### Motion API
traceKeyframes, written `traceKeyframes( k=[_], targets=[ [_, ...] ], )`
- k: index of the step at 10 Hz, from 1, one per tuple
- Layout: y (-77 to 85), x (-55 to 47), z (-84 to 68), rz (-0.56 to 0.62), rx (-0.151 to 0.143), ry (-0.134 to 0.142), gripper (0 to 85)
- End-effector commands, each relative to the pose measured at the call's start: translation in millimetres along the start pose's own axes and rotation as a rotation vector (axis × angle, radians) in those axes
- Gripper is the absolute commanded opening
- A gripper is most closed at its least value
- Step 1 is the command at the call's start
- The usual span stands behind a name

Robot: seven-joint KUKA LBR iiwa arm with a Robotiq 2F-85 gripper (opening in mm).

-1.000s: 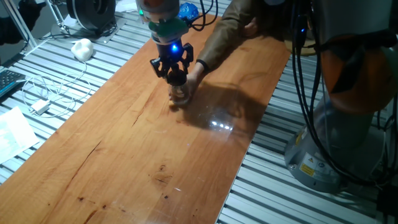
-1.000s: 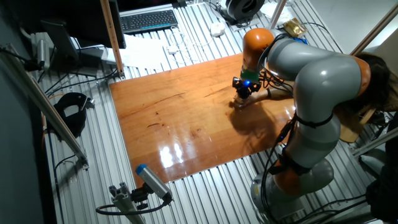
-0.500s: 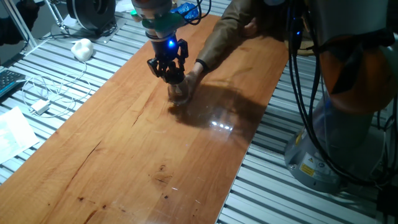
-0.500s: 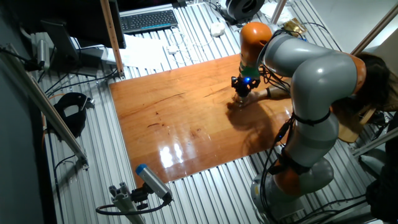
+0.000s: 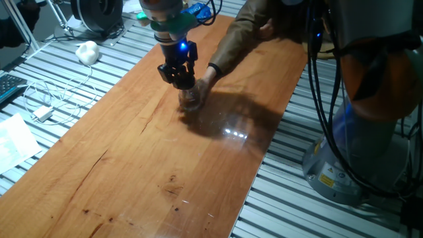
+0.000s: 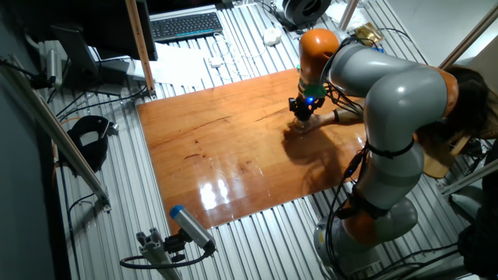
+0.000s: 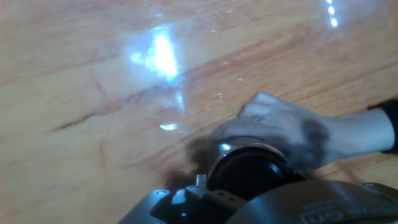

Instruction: Unscrew the lid from the jar

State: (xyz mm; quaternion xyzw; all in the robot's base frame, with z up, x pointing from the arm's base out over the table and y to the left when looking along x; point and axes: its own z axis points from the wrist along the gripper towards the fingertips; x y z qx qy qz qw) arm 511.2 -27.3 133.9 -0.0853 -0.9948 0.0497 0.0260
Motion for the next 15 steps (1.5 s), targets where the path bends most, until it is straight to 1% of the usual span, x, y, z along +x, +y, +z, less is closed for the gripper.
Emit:
traceKeyframes(
  k=[1, 2, 3, 5, 6, 7, 8, 9, 10, 12, 13, 14, 15],
  targets=[
    [3.8, 1.1, -4.1, -0.021, 0.007, -0.001, 34.0],
    [8.1, 2.0, -8.1, -0.042, 0.02, -0.002, 34.0],
    [11.8, 2.5, -10.9, -0.042, 0.016, -0.008, 34.0],
    [17.2, 2.4, -14.2, -0.046, 0.031, -0.024, 34.0],
    [18.3, 2.4, -14.7, -0.044, 0.033, -0.031, 51.0],
    [19.0, 2.4, -14.7, -0.036, 0.034, -0.036, 51.0],
    [19.3, 2.5, -14.5, -0.03, 0.033, -0.042, 68.0],
    [19.3, 2.3, -14.3, -0.026, 0.032, -0.043, 68.0],
    [19.3, 2.3, -14.3, -0.028, 0.042, -0.045, 68.0],
    [19.5, 2.7, -15.4, -0.027, 0.042, -0.045, 68.0],
    [21.7, 2.4, -20.4, -0.019, 0.044, -0.039, 68.0],
    [26.3, 1.0, -29.5, 0.003, 0.044, -0.021, 68.0],
    [30.4, -1.2, -40.8, 0.01, 0.055, -0.006, 68.0]
  ],
)
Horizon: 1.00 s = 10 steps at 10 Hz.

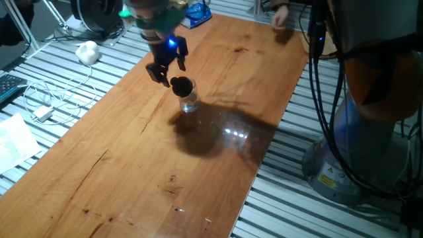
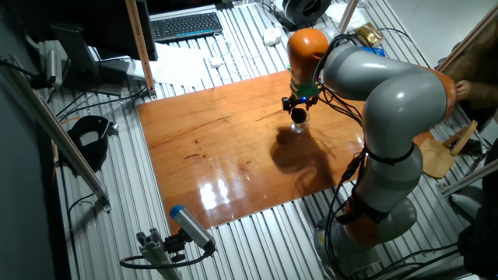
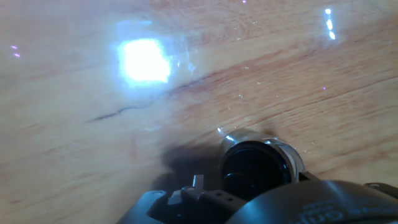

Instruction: Unscrew the lid from the jar

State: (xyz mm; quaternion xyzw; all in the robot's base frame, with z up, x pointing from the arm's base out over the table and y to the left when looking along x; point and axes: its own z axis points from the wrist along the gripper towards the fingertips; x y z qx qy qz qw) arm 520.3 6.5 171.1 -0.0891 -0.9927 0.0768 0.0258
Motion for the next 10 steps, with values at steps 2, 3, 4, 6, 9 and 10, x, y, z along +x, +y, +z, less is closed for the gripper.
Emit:
traceKeyframes(
  k=[2, 3, 4, 6, 9, 10],
  targets=[
    [1.1, 0.2, -14.6, 0.009, -0.028, 0.013, 51.0],
    [1.4, 1.7, -16.2, 0.004, -0.043, 0.01, 34.0],
    [1.7, 1.9, -17.7, -0.009, -0.07, 0.024, 17.0],
    [3.4, 4.6, -33.6, -0.062, -0.125, 0.061, 0.0],
    [-1.0, 9.3, -41.1, -0.121, -0.125, 0.037, 0.0],
    [-0.9, 8.6, -40.4, -0.122, -0.129, 0.042, 0.0]
  ],
)
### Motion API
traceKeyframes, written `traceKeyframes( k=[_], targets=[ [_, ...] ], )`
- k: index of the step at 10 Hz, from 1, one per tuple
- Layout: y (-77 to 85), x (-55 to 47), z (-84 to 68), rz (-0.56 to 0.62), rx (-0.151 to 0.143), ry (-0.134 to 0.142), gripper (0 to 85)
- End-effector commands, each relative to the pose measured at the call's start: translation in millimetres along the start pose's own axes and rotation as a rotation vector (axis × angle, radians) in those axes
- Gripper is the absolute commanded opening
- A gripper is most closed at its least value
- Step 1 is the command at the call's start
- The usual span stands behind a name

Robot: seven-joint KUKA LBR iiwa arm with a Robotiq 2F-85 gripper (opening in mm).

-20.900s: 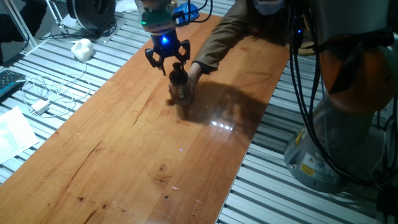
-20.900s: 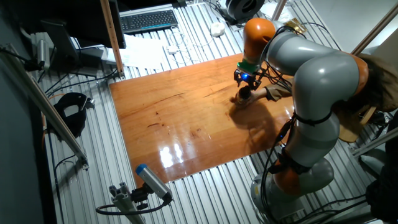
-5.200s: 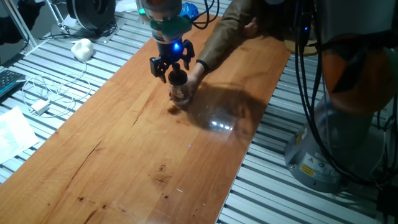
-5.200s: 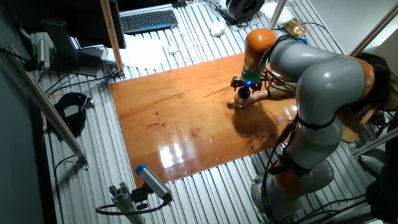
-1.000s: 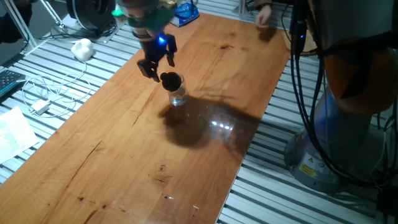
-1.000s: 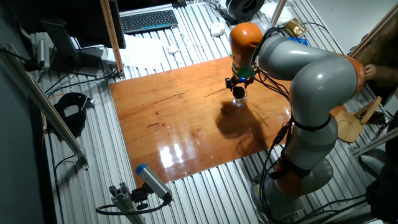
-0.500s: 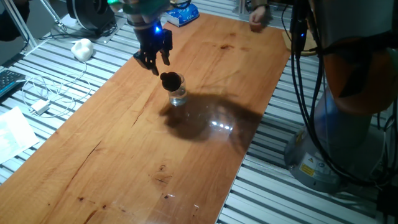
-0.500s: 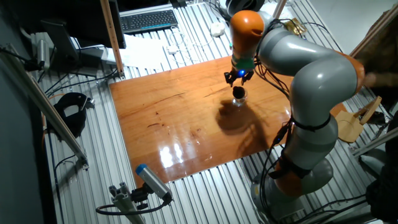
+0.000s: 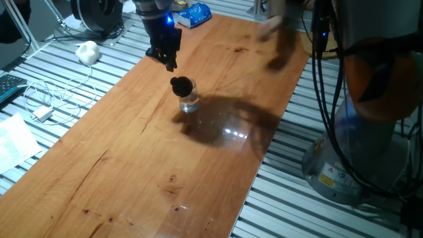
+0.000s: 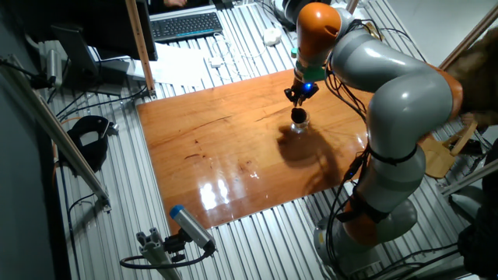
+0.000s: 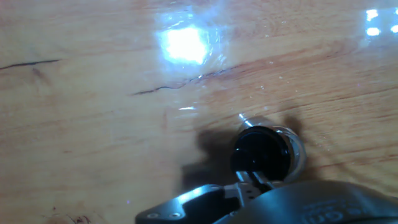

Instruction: Unscrew the lid from the jar

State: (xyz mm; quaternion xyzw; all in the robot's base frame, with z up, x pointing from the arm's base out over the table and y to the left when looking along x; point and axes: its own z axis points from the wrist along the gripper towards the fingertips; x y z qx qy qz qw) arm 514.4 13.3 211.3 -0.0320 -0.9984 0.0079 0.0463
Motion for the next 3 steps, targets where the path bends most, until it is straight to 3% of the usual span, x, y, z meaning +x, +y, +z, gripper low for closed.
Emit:
traceKeyframes(
  k=[1, 3],
  targets=[
    [-0.8, -1.0, 0.7, 0.002, -0.003, 0.003, 0.0],
    [-1.0, -2.5, 1.6, 0.004, 0.001, 0.003, 0.0]
  ],
)
